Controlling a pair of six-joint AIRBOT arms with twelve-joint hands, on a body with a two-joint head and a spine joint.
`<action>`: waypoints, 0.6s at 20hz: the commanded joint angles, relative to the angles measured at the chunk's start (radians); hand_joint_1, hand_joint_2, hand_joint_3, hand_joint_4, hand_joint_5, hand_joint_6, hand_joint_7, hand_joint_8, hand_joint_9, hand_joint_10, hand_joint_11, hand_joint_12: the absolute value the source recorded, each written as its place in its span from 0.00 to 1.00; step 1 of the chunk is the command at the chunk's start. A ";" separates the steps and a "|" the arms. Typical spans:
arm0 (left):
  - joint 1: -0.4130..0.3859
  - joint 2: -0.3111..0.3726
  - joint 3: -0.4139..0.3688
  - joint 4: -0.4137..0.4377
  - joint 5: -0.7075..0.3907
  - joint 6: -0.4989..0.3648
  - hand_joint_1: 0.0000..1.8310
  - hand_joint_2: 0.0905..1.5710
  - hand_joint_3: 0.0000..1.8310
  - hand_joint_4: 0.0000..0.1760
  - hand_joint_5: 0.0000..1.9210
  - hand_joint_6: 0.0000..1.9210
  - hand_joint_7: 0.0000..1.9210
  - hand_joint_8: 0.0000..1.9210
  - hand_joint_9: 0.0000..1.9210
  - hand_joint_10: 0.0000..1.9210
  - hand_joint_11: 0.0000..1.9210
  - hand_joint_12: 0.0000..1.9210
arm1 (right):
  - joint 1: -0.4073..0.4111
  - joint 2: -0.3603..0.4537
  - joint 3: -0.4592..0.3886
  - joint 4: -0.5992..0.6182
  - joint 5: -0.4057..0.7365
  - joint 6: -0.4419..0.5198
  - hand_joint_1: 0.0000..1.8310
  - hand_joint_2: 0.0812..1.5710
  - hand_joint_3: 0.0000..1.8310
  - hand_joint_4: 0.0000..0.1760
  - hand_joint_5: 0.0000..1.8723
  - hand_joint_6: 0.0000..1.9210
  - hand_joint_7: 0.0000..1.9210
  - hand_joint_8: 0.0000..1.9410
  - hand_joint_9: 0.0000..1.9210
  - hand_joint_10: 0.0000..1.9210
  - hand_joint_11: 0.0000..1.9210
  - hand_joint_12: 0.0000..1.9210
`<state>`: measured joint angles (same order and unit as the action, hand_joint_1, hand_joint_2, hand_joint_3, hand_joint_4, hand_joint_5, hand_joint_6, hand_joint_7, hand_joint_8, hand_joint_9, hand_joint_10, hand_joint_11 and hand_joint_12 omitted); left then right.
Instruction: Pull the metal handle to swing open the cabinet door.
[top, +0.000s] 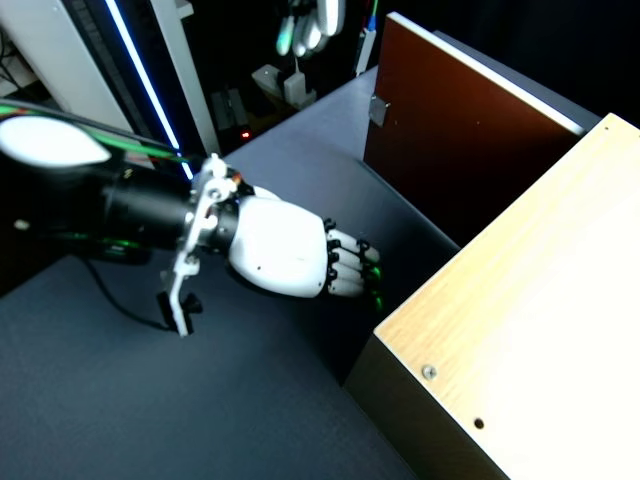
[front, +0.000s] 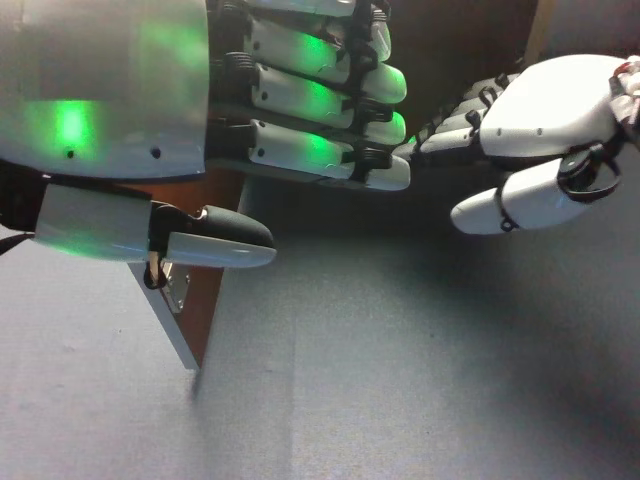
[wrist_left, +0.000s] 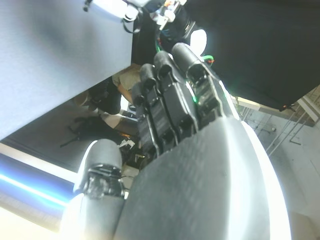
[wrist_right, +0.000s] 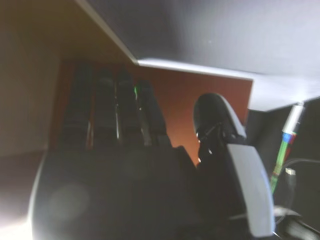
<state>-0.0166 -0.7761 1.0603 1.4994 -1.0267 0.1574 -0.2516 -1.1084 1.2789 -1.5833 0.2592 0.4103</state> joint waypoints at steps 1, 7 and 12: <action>-0.010 0.007 0.001 -0.101 -0.025 0.010 0.00 0.99 0.00 0.00 0.25 0.00 0.27 0.00 0.25 0.00 0.04 0.48 | 0.012 0.006 0.001 0.090 0.068 -0.062 0.00 0.94 0.00 0.00 0.05 0.00 0.07 0.00 0.06 0.00 0.00 0.20; -0.010 0.007 0.001 -0.101 -0.025 0.010 0.00 0.99 0.00 0.00 0.25 0.00 0.27 0.00 0.25 0.00 0.04 0.48 | -0.002 0.078 0.009 0.208 0.308 -0.241 0.00 0.94 0.00 0.00 0.04 0.00 0.07 0.00 0.05 0.00 0.00 0.18; -0.010 0.007 0.001 -0.101 -0.025 0.010 0.00 0.99 0.00 0.00 0.24 0.00 0.26 0.00 0.24 0.00 0.04 0.48 | -0.005 0.134 0.002 0.233 0.441 -0.261 0.00 0.94 0.00 0.00 0.05 0.00 0.06 0.00 0.05 0.00 0.00 0.19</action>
<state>-0.0166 -0.7761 1.0603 1.4990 -1.0260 0.1574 -0.2653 -0.9813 1.2831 -1.4097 0.6464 0.1520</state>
